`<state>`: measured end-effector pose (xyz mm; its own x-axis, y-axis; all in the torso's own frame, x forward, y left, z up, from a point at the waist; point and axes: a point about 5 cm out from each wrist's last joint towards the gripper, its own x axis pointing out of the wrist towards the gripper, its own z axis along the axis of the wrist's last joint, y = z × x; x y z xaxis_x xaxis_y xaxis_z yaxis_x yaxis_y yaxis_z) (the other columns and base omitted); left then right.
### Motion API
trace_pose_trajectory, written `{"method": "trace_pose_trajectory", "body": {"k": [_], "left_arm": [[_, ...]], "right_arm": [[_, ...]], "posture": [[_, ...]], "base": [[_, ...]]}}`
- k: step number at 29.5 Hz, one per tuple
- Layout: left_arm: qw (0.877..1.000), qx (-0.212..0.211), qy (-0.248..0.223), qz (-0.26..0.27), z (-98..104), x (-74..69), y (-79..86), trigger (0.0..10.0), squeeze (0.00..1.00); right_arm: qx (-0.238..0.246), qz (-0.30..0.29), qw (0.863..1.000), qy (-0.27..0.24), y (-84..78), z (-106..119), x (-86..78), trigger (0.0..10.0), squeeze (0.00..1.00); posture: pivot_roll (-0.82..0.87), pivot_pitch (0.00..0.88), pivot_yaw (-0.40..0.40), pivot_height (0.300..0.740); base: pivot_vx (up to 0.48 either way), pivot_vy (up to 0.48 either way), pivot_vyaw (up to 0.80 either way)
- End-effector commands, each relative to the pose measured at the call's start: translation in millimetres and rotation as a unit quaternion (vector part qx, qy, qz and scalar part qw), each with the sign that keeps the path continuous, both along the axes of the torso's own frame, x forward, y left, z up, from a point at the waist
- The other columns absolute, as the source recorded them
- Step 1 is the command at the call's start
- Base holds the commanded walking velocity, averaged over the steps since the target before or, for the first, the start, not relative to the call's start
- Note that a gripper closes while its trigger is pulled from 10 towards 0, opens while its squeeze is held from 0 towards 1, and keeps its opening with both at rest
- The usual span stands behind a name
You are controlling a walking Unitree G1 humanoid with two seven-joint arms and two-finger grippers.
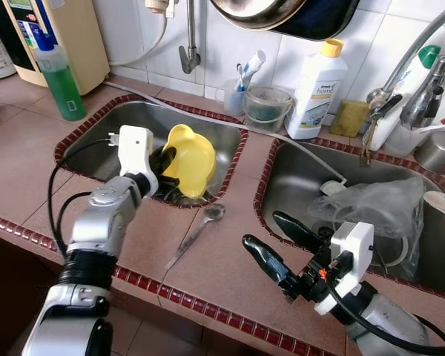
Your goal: Kitchen organization
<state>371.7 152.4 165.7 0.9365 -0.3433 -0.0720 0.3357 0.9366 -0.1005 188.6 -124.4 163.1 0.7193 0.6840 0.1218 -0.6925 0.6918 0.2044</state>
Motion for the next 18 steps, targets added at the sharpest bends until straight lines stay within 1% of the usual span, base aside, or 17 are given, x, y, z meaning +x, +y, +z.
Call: {"method": "trace_pose_trajectory", "body": {"k": [1,6,10,18], "left_arm": [[1.000,-0.013,-0.027,-0.004,11.8,4.6,-1.0,10.0,0.00],[0.999,-0.019,-0.034,-0.020,13.7,6.4,-1.2,10.0,0.00],[0.999,-0.016,-0.038,-0.025,13.7,6.9,-0.9,10.0,0.00],[0.999,-0.018,-0.039,-0.030,13.4,5.2,-0.3,10.0,0.00]], "right_arm": [[0.005,-0.004,1.000,-0.012,-1.5,8.1,-1.9,10.0,0.00],[0.009,-0.011,1.000,-0.014,-2.1,9.9,-1.4,10.0,0.00],[0.008,-0.012,1.000,-0.013,-1.4,9.5,0.7,10.0,0.00],[0.023,-0.008,1.000,-0.011,-0.3,11.2,4.8,10.0,0.00]], "posture": [[-0.10,0.054,-0.058,0.740],[-0.11,0.057,-0.054,0.740],[-0.10,0.056,-0.058,0.740],[-0.09,0.054,-0.063,0.740]], "base": [[0.000,0.000,0.00],[0.000,0.000,0.00],[0.000,0.442,0.00],[0.000,0.472,0.00]]}}
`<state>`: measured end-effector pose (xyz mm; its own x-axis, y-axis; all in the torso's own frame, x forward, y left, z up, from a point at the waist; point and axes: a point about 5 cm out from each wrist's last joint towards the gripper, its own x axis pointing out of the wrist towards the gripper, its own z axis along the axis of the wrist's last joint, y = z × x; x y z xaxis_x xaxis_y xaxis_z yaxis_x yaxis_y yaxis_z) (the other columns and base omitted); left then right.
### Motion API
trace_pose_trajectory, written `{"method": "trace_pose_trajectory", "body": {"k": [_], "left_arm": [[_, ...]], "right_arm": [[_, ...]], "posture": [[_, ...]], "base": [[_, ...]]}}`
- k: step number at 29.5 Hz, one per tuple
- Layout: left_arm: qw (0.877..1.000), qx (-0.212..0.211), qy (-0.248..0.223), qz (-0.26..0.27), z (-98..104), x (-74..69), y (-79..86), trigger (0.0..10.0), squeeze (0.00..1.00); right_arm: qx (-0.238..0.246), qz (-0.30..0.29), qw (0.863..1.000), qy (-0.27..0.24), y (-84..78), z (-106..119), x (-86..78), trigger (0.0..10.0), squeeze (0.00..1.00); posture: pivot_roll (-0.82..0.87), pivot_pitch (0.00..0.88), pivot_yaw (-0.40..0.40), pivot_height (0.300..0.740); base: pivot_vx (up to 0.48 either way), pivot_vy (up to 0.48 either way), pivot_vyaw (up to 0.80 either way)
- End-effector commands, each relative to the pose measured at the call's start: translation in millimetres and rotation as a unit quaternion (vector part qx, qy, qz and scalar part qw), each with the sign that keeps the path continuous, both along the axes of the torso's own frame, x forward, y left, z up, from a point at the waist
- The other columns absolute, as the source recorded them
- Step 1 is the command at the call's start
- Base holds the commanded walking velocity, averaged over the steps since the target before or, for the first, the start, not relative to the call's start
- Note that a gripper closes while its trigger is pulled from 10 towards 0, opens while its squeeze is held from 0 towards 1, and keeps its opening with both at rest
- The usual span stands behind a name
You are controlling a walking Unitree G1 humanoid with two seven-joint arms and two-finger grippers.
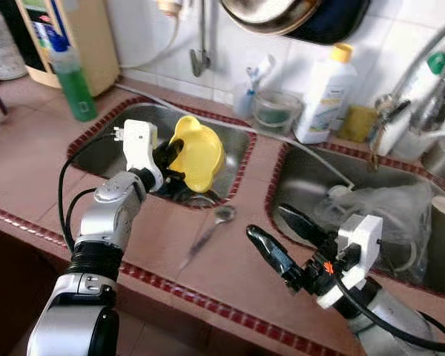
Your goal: Kitchen organization
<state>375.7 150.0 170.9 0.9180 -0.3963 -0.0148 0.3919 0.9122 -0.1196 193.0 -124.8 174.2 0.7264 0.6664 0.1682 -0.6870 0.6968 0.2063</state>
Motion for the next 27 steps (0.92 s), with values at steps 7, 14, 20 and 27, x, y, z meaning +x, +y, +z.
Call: {"method": "trace_pose_trajectory", "body": {"k": [7,14,20,27], "left_arm": [[1.000,0.002,-0.022,-0.007,9.5,0.3,1.7,10.0,0.00],[0.999,0.009,-0.031,-0.011,10.6,-0.6,-0.7,10.0,0.00],[0.999,0.010,-0.035,-0.014,11.3,-1.2,-0.9,10.0,0.00],[0.999,0.009,-0.032,-0.019,10.8,-1.7,-0.9,10.0,0.00]], "right_arm": [[0.008,0.008,1.000,0.020,0.4,-1.8,1.8,10.0,0.00],[0.009,0.007,1.000,0.029,0.4,-2.9,2.2,10.0,0.00],[0.007,0.006,1.000,0.028,0.4,-3.0,2.4,10.0,0.00],[0.008,0.006,0.999,0.033,0.6,-3.8,3.1,10.0,0.00]], "posture": [[-0.09,0.057,-0.064,0.740],[-0.09,0.060,-0.061,0.740],[-0.09,0.060,-0.060,0.740],[-0.09,0.060,-0.062,0.740]], "base": [[0.000,0.250,-0.14],[0.000,0.000,-0.76],[0.000,0.000,-0.77],[0.000,0.000,-0.76]]}}
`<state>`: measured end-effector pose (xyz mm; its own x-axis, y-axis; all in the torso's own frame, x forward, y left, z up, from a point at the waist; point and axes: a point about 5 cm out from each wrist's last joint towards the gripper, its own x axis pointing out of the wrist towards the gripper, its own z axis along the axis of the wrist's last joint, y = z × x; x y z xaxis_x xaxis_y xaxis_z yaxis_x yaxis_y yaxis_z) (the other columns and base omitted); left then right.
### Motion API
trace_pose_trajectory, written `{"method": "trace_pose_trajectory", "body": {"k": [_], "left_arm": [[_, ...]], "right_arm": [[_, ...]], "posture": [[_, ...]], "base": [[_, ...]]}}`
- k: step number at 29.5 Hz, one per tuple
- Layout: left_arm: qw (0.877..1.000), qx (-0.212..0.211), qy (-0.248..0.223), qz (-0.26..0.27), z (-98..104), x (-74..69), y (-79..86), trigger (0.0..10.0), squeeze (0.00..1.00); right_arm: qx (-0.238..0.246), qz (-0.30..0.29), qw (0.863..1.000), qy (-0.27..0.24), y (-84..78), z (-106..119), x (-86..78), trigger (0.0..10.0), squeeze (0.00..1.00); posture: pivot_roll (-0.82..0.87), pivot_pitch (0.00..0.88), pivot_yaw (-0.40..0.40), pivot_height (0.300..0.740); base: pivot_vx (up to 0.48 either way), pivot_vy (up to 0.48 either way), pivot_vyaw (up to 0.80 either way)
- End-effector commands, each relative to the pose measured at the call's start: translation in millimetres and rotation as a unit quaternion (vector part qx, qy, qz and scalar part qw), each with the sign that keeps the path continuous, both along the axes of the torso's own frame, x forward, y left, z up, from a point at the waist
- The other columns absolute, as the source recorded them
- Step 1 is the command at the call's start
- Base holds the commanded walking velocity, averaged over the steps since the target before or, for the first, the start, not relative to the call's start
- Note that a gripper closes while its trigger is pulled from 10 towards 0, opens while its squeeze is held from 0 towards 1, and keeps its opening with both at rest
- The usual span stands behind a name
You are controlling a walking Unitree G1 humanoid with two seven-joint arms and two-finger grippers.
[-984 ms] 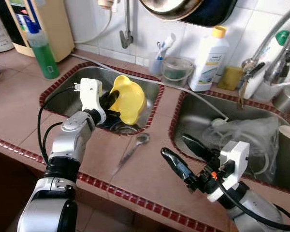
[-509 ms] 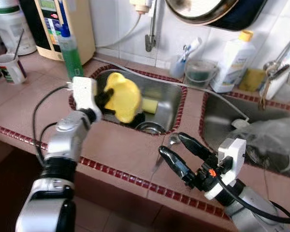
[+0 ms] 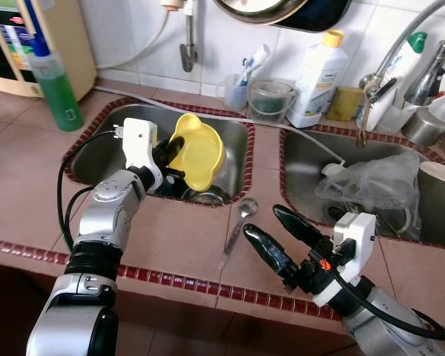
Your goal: Kitchen organization
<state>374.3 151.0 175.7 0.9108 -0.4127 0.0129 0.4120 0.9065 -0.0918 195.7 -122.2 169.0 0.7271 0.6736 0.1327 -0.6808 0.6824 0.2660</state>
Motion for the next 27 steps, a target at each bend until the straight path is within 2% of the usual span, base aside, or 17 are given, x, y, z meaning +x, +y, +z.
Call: {"method": "trace_pose_trajectory", "body": {"k": [1,7,27], "left_arm": [[1.000,0.001,-0.013,-0.011,5.9,-0.4,-1.8,10.0,0.00],[1.000,-0.003,-0.014,-0.012,6.5,-0.6,-0.9,10.0,0.00],[1.000,-0.002,-0.012,-0.016,7.4,-0.9,-0.6,10.0,0.00]], "right_arm": [[-0.003,-0.001,1.000,0.000,-2.2,1.4,0.7,10.0,0.00],[-0.003,-0.001,1.000,-0.003,-2.8,1.4,1.7,10.0,0.00],[-0.008,0.009,1.000,-0.014,0.3,2.0,1.1,10.0,0.00]], "posture": [[-0.09,0.061,-0.061,0.740],[-0.09,0.059,-0.064,0.740],[-0.08,0.046,-0.066,0.740]], "base": [[0.000,0.000,-0.77],[0.000,0.000,-0.77],[0.000,0.000,0.00]]}}
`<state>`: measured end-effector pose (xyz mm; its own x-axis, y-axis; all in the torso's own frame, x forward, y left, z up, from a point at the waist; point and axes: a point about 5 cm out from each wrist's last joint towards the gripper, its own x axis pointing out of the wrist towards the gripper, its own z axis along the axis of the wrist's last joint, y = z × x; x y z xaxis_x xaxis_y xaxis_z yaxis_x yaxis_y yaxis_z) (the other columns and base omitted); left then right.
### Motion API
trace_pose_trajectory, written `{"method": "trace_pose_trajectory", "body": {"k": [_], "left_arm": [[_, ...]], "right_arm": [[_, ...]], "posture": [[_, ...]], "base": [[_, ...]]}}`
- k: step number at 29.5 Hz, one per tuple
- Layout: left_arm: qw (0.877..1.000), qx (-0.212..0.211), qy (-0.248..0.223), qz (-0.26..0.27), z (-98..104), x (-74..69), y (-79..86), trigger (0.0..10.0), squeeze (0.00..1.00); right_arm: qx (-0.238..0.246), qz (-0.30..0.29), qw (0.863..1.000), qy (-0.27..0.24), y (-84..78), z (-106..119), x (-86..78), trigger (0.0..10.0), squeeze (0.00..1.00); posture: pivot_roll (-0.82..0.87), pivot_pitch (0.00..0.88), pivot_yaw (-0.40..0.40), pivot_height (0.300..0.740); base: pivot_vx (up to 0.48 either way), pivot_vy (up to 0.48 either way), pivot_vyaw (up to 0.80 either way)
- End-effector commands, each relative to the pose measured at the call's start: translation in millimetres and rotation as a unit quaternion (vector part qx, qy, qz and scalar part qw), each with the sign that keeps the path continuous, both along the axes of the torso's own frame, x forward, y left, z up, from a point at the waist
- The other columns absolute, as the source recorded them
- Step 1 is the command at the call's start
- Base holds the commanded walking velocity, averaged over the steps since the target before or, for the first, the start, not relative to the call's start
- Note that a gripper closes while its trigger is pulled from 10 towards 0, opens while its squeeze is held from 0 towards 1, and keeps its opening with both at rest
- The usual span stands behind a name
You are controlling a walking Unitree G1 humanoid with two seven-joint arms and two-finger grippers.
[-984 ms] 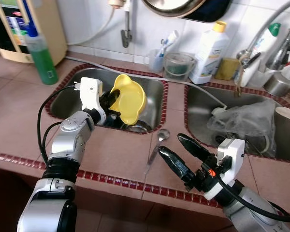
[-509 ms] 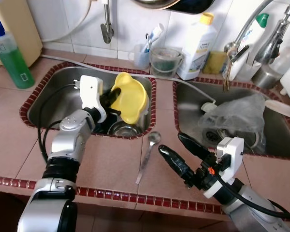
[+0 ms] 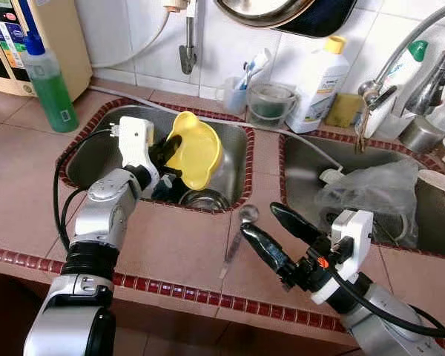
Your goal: Kitchen organization
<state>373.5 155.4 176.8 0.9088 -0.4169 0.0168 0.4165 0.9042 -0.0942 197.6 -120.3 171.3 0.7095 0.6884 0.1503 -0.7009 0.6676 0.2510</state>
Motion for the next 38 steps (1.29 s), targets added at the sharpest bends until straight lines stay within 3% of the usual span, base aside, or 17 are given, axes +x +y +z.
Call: {"method": "trace_pose_trajectory", "body": {"k": [1,19,30,38], "left_arm": [[1.000,0.000,-0.011,-0.014,6.3,0.0,-5.0,10.0,0.00],[1.000,-0.003,-0.009,-0.013,6.4,0.3,-3.8,10.0,0.00],[1.000,-0.004,-0.009,-0.012,6.1,0.9,-3.6,10.0,0.00],[1.000,-0.006,-0.004,-0.011,4.5,0.8,-5.0,10.0,0.00]], "right_arm": [[-0.008,-0.001,1.000,-0.002,-1.5,-0.3,-0.9,10.0,0.00],[-0.010,0.001,1.000,-0.001,-2.0,-0.7,-2.5,10.0,0.00],[-0.012,0.002,1.000,-0.002,-2.2,-0.6,-1.9,10.0,0.00],[-0.012,0.001,1.000,-0.003,-2.3,-0.4,-1.8,10.0,0.00]], "posture": [[-0.08,0.046,-0.066,0.740],[-0.08,0.058,-0.067,0.740],[-0.08,0.056,-0.069,0.740],[-0.08,0.056,-0.068,0.740]], "base": [[0.000,0.000,0.00],[0.000,0.000,0.00],[0.265,0.000,0.00],[0.000,0.000,0.00]]}}
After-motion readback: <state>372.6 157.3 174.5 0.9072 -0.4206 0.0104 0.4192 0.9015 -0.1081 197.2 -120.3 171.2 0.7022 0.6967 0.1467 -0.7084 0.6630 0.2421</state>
